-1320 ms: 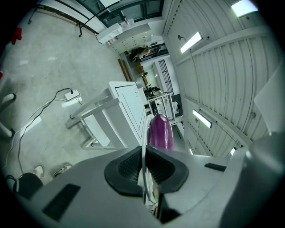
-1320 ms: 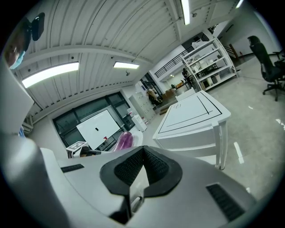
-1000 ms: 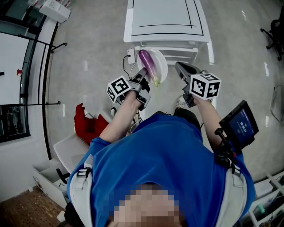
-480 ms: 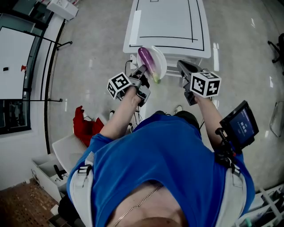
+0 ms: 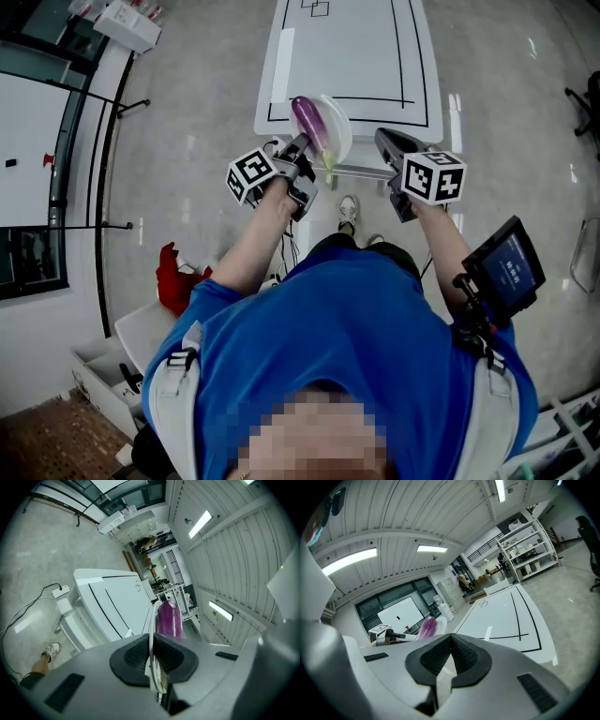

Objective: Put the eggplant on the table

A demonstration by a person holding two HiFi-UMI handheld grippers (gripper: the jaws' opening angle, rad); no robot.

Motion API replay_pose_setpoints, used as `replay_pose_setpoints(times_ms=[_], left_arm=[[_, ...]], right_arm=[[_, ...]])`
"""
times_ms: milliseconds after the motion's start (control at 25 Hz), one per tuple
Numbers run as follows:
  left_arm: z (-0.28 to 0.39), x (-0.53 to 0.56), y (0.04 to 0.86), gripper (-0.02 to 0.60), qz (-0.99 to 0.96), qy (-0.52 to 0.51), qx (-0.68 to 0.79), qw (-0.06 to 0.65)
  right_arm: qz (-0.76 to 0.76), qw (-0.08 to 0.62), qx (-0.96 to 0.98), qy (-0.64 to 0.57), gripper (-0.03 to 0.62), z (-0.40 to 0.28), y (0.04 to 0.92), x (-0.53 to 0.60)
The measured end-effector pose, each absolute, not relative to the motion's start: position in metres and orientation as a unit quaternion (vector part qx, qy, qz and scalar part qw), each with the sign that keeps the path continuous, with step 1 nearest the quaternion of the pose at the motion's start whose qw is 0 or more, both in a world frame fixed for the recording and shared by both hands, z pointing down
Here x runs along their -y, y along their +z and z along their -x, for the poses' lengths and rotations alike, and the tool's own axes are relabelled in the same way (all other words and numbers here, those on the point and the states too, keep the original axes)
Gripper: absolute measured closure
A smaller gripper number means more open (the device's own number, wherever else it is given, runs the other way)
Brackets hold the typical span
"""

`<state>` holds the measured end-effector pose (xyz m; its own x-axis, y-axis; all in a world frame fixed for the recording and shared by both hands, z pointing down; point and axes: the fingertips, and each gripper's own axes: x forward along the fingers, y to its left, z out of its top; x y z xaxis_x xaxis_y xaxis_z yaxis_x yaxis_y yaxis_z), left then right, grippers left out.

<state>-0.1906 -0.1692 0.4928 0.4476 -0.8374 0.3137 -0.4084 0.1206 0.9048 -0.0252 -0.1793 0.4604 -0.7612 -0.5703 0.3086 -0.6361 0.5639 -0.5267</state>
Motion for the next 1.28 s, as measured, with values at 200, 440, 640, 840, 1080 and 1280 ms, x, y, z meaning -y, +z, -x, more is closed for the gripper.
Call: replay_pose_setpoints(times_ms=[200, 440, 640, 840, 1080, 1280], left_arm=[[0.18, 0.187, 0.502, 0.557, -0.645, -0.174, 0.476, 0.572], [0.169, 0.206, 0.511, 0.557, -0.656, -0.156, 0.464, 0.575], [0.163, 0.218, 0.515, 0.557, -0.661, -0.141, 0.461, 0.575], [0.157, 0.224, 0.526, 0.557, -0.661, -0.12, 0.458, 0.581], [0.15, 0.23, 0.541, 0.557, -0.659, -0.1, 0.454, 0.591], [0.141, 0.23, 0.565, 0.557, -0.652, -0.089, 0.448, 0.606]], right_arm=[[-0.37, 0.047, 0.871, 0.321, 0.592, 0.012, 0.469, 0.19], [-0.393, 0.05, 0.861, 0.32, 0.592, -0.001, 0.476, 0.2], [-0.404, 0.05, 0.855, 0.321, 0.592, -0.007, 0.478, 0.202], [-0.417, 0.053, 0.846, 0.328, 0.592, -0.015, 0.486, 0.203], [-0.437, 0.061, 0.832, 0.336, 0.592, -0.027, 0.495, 0.203], [-0.449, 0.072, 0.821, 0.346, 0.592, -0.039, 0.507, 0.197]])
